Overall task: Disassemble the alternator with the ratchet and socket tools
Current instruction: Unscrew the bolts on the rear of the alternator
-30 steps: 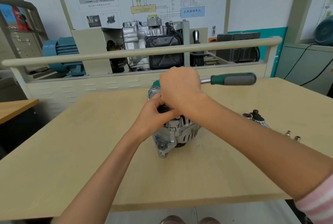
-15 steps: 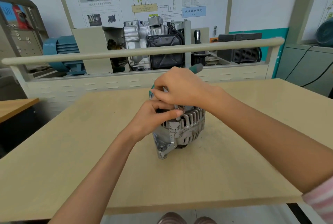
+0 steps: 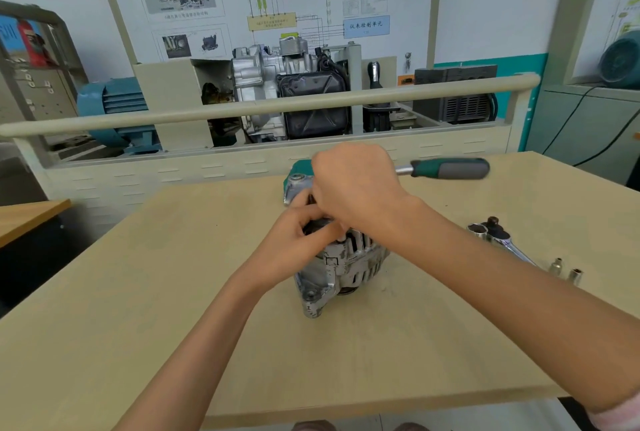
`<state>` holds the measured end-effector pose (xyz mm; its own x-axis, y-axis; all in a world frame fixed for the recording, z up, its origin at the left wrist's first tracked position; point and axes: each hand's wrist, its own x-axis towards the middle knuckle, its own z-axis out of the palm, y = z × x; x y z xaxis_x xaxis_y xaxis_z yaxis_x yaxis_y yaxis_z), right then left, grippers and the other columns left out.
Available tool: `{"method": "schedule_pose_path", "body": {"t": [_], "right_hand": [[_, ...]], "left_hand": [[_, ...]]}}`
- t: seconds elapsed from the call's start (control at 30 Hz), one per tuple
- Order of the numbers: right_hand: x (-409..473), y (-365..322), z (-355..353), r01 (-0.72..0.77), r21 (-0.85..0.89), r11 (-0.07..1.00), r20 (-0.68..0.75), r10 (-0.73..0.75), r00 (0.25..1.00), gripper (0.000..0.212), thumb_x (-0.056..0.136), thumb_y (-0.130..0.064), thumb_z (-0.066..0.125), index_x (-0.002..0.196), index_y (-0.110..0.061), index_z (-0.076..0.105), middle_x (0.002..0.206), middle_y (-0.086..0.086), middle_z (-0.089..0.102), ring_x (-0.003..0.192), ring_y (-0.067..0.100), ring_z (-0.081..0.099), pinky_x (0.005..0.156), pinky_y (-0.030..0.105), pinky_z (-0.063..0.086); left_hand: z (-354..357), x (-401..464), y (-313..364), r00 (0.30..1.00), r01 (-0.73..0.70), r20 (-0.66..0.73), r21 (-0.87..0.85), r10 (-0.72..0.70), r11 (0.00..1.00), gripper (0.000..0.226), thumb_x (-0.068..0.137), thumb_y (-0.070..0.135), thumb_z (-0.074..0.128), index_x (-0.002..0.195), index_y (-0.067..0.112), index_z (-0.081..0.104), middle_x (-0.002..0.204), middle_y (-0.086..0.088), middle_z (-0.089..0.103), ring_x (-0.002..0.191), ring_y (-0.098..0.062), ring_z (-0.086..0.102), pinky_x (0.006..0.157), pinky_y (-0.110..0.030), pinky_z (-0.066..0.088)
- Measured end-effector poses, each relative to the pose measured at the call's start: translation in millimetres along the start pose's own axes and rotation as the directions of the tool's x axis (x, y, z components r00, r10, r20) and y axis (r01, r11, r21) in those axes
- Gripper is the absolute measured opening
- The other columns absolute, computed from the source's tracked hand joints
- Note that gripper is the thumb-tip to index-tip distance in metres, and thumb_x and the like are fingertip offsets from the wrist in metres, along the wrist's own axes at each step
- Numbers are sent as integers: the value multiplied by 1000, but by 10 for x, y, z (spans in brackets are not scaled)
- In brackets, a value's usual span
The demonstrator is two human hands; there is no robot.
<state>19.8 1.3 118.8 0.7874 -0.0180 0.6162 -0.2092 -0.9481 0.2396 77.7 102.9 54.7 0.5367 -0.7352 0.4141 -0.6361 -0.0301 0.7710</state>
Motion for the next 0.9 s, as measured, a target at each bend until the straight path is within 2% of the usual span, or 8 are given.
{"method": "schedule_pose_path", "body": {"t": [0.17, 0.23, 0.4, 0.5, 0.6, 0.67, 0.77, 0.9], "right_hand": [[73, 168, -2, 212, 223, 952, 45, -227, 973, 32, 87, -25, 49, 61, -22, 30, 54, -7, 33, 49, 6, 26, 44, 27, 16], [86, 215, 0, 259, 342, 903, 51, -293, 955, 39, 86, -27, 52, 57, -24, 27, 50, -7, 34, 48, 3, 30, 45, 25, 20], [103, 194, 51, 254, 448, 857, -10, -280, 960, 46, 90, -35, 52, 53, -22, 27, 46, -4, 34, 46, 8, 36, 47, 27, 24], [99, 142, 20, 223, 371, 902, -14, -235, 972, 45, 92, -34, 46, 53, -22, 29, 47, -6, 36, 47, 9, 35, 46, 28, 21], [67, 50, -13, 157, 162, 974, -14, -156, 988, 36, 93, -34, 40, 61, -18, 43, 52, -5, 34, 52, 17, 38, 46, 28, 20], [46, -21, -6, 60, 24, 998, -15, -59, 998, 37, 93, -34, 40, 62, -15, 43, 53, -3, 32, 47, 16, 33, 44, 26, 16], [41, -55, 11, -92, -39, 995, 21, 93, 995, 42, 94, -29, 43, 56, -15, 31, 54, -1, 32, 45, 14, 28, 43, 24, 17], [65, -12, 3, -187, -39, 982, 91, 190, 978, 39, 93, -19, 46, 57, -15, 30, 56, 0, 30, 46, 15, 25, 43, 24, 18]], "left_hand": [[-49, -29, 4, 999, -7, 30, -148, 12, 989, 18, 88, 20, 59, 89, 30, 74, 118, -5, 52, 109, 0, 52, 90, -13, 42], [-62, -24, 2, 999, 0, 32, -152, 5, 988, 15, 82, 30, 61, 90, 31, 74, 120, -8, 52, 110, -4, 53, 92, -17, 44], [-36, -26, -13, 999, 36, -12, -159, -39, 987, 19, 74, 35, 65, 89, 27, 75, 115, -10, 62, 108, -15, 59, 94, -28, 47], [-23, -5, 16, 998, 28, -55, -161, -37, 987, 6, 77, 25, 69, 82, 27, 73, 105, -4, 64, 99, -11, 60, 85, -20, 47], [18, 1, 3, 994, 33, -95, -176, -51, 984, 13, 80, 11, 71, 80, 24, 70, 98, -12, 66, 90, -10, 64, 78, -20, 50], [55, -4, 12, 990, 22, -134, -179, -46, 984, 17, 79, 6, 70, 77, 23, 69, 96, -16, 66, 83, -9, 65, 72, -19, 51], [105, 12, 24, 989, -7, -148, -131, -13, 991, 17, 80, 0, 68, 76, 16, 68, 100, -11, 62, 91, -17, 61, 80, -28, 52], [145, 35, 37, 984, -3, -178, -79, -12, 997, 4, 78, 2, 69, 82, 1, 70, 98, 1, 54, 90, -5, 55, 81, -16, 46]]}}
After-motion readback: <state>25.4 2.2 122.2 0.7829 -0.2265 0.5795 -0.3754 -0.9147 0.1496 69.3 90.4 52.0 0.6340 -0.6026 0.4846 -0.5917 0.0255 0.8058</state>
